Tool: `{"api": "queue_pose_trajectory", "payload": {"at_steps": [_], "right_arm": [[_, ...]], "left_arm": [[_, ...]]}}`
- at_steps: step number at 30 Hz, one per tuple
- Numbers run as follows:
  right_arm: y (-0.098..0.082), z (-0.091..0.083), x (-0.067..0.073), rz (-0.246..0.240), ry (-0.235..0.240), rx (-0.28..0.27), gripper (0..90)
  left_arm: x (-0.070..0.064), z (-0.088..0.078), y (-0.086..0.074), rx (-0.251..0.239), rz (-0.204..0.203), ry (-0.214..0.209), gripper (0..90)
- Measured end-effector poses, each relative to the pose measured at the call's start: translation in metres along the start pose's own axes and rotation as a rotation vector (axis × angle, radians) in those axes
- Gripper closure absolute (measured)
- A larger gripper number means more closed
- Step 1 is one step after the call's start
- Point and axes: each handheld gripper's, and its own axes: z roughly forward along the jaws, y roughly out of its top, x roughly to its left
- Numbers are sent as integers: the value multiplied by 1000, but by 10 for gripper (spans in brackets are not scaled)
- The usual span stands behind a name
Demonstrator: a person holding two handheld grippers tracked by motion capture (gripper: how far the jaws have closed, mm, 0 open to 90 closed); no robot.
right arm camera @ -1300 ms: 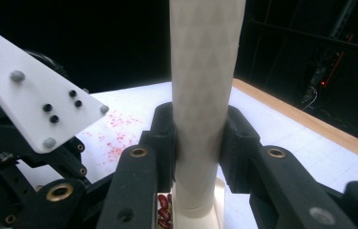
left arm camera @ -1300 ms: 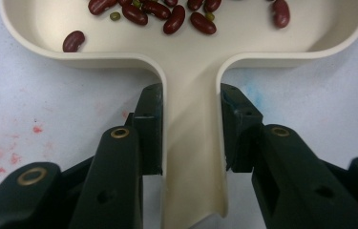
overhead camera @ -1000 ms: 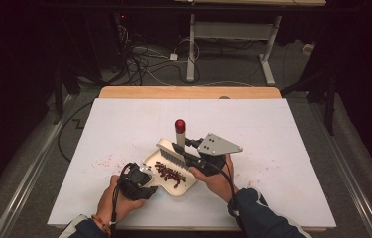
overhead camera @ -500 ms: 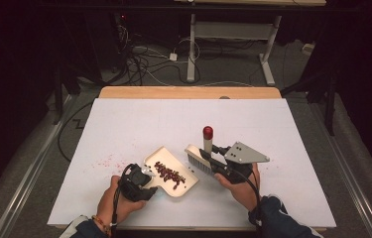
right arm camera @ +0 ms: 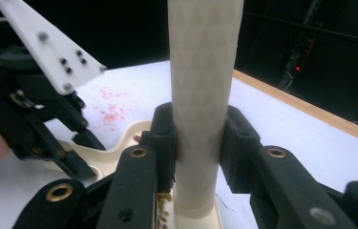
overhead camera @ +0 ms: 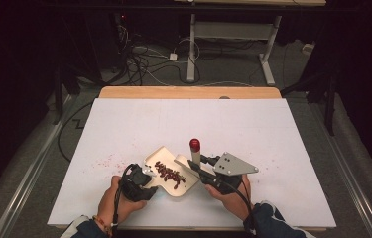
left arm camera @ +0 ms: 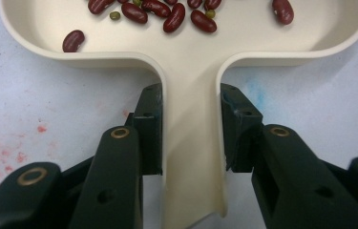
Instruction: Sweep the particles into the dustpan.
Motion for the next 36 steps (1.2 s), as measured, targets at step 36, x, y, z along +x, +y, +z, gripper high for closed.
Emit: {"api": "queue_pose_trajectory", "payload": {"at_steps": [36], "right_arm": [[2, -21, -30, 13, -8, 51, 708]], "left_arm": [[5, 1, 0, -13, -6, -14, 640]]}}
